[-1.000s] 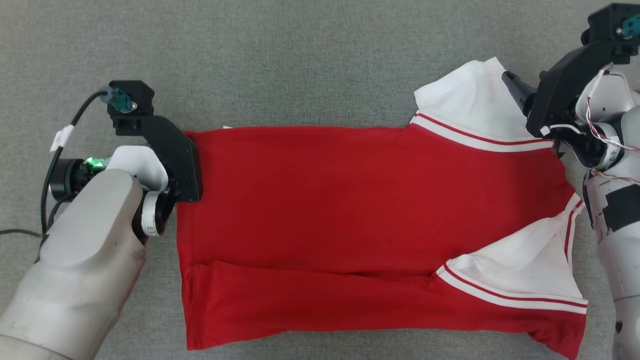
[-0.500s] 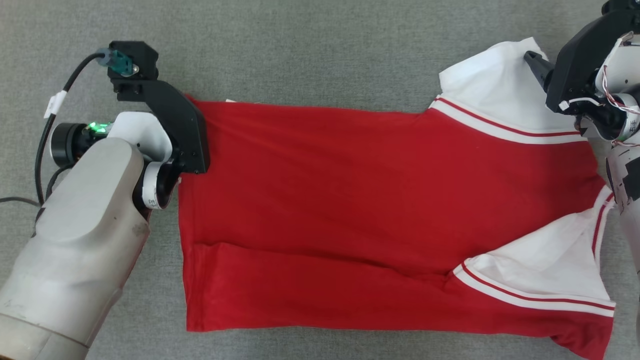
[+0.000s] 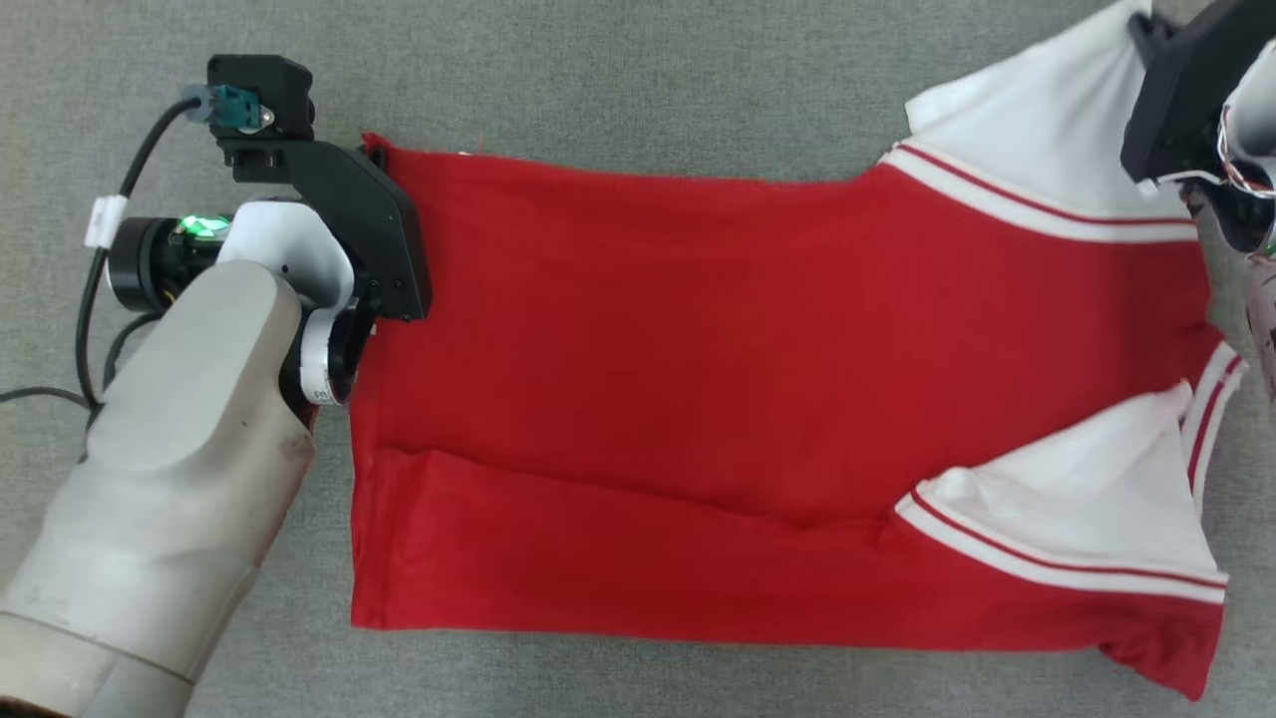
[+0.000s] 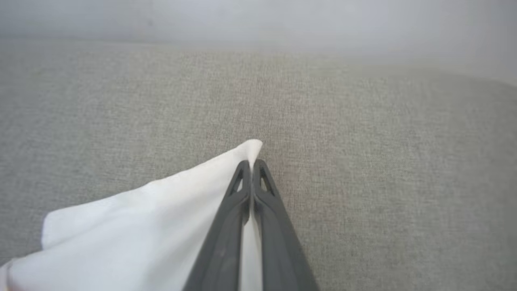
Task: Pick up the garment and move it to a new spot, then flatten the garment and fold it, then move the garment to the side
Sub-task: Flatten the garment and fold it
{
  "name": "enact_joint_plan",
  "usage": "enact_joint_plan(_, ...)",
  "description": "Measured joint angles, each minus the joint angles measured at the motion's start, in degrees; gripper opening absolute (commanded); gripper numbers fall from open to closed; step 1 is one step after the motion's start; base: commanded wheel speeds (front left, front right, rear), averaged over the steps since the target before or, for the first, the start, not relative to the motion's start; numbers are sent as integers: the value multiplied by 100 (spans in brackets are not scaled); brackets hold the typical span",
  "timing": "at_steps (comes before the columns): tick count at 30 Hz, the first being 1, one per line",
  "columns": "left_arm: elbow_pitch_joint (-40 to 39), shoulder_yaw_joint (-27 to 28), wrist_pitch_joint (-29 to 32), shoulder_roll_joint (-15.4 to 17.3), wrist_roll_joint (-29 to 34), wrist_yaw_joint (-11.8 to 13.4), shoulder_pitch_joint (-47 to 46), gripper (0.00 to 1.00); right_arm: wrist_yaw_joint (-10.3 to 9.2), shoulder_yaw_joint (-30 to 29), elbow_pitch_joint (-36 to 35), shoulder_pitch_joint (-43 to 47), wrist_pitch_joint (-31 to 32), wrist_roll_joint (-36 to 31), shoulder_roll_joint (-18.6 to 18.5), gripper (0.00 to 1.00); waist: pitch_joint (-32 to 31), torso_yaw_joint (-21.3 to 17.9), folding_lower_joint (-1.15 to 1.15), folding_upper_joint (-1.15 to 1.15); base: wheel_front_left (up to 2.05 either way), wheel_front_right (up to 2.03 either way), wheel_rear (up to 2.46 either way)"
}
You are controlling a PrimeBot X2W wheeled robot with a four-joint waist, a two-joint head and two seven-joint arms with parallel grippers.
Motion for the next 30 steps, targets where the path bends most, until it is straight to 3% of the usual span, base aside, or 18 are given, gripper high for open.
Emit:
enact_joint_plan(5,112,51,-576,-138,23,8,90,0,-1,-43,133,-1,-611,179,109,0,-137,-57,0,0,0,0,0)
enact_joint_plan(12,260,96,-1329,-304,54,-92,196,0,-1,167,35,333,-988,778,165,0,-376,-134,0,0,0,0,0)
enact_joint_plan(17,432,-3,-1713,-422,88,-188,545,0,-1,493,-641,1032,-1065,1529,38,0,-656,-180,0,0,0,0,0)
enact_joint_plan(22,482,-51,-2227,-472,125,-216,923,0,-1,520,-1641,1935,-1124,2217,-334,0,-983,-209,-2,0,0,0,0)
enact_joint_plan(25,499,-41,-2606,-422,137,-236,1179,0,-1,482,-2370,2683,-1117,2361,-601,0,-1224,-256,-2,0,0,0,0)
enact_joint_plan(30,627,-62,-2755,-322,178,-234,1568,0,-2,400,-2934,3542,-750,2318,-826,0,-1460,-337,-2,-1,0,0,0)
